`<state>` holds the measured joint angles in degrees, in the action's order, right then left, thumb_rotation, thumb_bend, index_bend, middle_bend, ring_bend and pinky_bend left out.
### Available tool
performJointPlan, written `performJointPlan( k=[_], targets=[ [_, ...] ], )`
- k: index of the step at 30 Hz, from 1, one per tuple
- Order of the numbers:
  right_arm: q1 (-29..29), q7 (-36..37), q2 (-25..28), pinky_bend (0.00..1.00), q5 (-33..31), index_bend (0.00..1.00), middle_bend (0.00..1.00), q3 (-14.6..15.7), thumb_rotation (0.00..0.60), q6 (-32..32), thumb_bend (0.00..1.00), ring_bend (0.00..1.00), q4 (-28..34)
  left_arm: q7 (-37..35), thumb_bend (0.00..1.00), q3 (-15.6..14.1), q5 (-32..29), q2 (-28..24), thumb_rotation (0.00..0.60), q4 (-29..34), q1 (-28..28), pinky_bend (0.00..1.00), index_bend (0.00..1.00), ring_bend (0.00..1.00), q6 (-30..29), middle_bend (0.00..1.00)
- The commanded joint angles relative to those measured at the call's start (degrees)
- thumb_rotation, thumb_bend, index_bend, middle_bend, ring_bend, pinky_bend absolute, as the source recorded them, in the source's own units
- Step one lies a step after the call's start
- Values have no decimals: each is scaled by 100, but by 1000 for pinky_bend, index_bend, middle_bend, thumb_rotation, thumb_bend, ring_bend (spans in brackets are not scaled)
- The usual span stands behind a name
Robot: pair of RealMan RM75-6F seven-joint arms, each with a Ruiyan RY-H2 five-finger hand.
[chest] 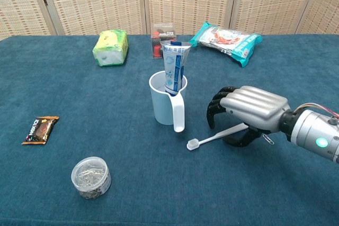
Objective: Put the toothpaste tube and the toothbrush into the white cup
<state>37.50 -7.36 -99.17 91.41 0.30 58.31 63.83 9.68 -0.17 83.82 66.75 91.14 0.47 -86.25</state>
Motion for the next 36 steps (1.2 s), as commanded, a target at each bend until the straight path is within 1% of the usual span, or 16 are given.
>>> performJointPlan(
  k=[1, 11, 21, 29, 36],
  targets=[
    [-6, -32, -32, 144, 37, 453, 325, 30, 600, 33, 274, 175, -53, -6, 441, -2, -2, 3, 600, -8, 0, 141, 134, 33, 7, 22],
    [48, -112, -151, 144, 130, 476, 329, 87, 600, 18, 284, 174, -265, -21, 441, 7, -19, 11, 600, -29, 1, 141, 134, 33, 16, 21],
    [63, -69, -187, 144, 123, 515, 336, 103, 600, -7, 289, 174, -362, -19, 441, 9, -17, 16, 600, -35, -11, 141, 134, 33, 38, 21],
    [72, -20, -166, 144, 101, 524, 344, 81, 600, 6, 289, 174, -359, -19, 441, 15, -22, 12, 600, -34, -9, 141, 134, 33, 32, 22],
    [61, -8, -191, 144, 79, 591, 366, 78, 600, 12, 303, 175, -386, -8, 441, 14, -24, 17, 600, -34, -4, 141, 134, 33, 27, 22]
  ],
)
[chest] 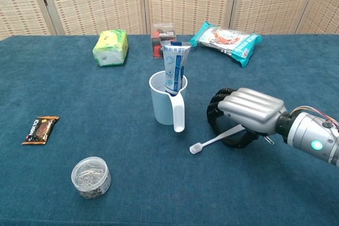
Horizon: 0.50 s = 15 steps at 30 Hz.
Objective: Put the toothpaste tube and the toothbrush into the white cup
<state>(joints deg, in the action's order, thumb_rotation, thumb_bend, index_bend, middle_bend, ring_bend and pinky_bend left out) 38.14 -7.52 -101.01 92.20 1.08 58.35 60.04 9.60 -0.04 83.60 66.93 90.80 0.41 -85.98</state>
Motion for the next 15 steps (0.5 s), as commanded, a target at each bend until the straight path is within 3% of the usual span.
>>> performJointPlan(
  k=[1, 9, 15],
  targets=[
    [-5, 12, -16, 144, 3, 595, 367, 3, 600, 14, 303, 175, -22, 2, 441, -1, -4, -2, 600, -3, 3, 141, 134, 33, 1, 22],
    [-26, 98, -4, 144, -26, 614, 375, -41, 600, 93, 316, 174, -71, 8, 441, -7, -12, -10, 600, 0, 11, 141, 134, 33, 2, 21],
    [-135, 663, 296, 144, -286, 637, 383, -331, 600, 342, 332, 175, 212, 15, 441, -10, -19, -15, 600, 4, 13, 141, 134, 33, 10, 22]
  ],
)
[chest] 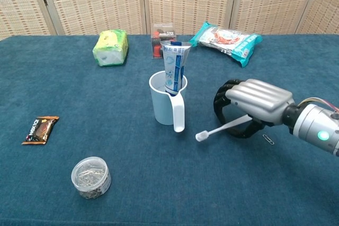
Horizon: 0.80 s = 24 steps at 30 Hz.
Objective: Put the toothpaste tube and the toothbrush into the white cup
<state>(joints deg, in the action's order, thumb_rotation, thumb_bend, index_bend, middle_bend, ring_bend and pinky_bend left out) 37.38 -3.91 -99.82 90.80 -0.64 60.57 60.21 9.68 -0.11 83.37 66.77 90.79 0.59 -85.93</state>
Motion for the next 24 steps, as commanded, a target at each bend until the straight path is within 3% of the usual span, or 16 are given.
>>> performJointPlan(
  k=[1, 6, 13, 24],
  targets=[
    [-73, 408, 257, 144, -176, 637, 384, -213, 600, 175, 332, 175, 280, 14, 441, -5, 19, 4, 600, 21, -12, 141, 134, 33, 11, 22],
    [-118, 904, 523, 144, -351, 639, 387, -465, 600, 347, 332, 174, 624, 73, 441, -1, 70, 5, 600, 79, -38, 141, 134, 33, 3, 22],
    [-161, 2187, 897, 144, -572, 642, 387, -779, 600, 432, 332, 174, 1344, 162, 441, 6, 91, -14, 600, 162, -60, 141, 134, 33, 3, 22],
    [-20, 3745, 1034, 144, -807, 645, 387, -1192, 600, 277, 333, 175, 1895, 203, 441, 5, 72, -65, 600, 227, -38, 141, 134, 33, -34, 21]
  ],
)
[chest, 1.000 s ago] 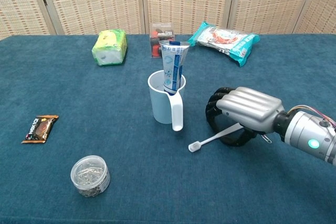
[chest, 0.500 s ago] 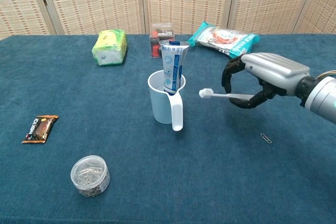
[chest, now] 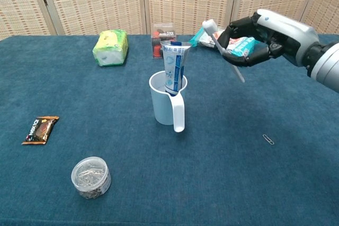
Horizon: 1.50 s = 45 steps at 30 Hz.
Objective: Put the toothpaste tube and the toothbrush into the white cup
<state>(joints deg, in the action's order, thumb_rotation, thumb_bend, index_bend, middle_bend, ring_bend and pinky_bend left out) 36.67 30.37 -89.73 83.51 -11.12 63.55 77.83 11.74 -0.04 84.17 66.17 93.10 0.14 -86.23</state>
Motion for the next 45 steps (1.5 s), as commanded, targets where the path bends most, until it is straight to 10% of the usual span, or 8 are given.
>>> performJointPlan(
  k=[1, 45],
  targets=[
    [64, 430, 18, 144, -96, 645, 387, -168, 600, -39, 332, 174, 156, -2, 441, -4, -12, -7, 600, -4, 10, 141, 134, 33, -4, 21],
    [1066, 2643, -1295, 144, -861, 645, 389, -1006, 600, -1156, 332, 174, -921, -25, 441, -9, -85, -74, 600, 25, 39, 141, 134, 33, 12, 22]
  ],
)
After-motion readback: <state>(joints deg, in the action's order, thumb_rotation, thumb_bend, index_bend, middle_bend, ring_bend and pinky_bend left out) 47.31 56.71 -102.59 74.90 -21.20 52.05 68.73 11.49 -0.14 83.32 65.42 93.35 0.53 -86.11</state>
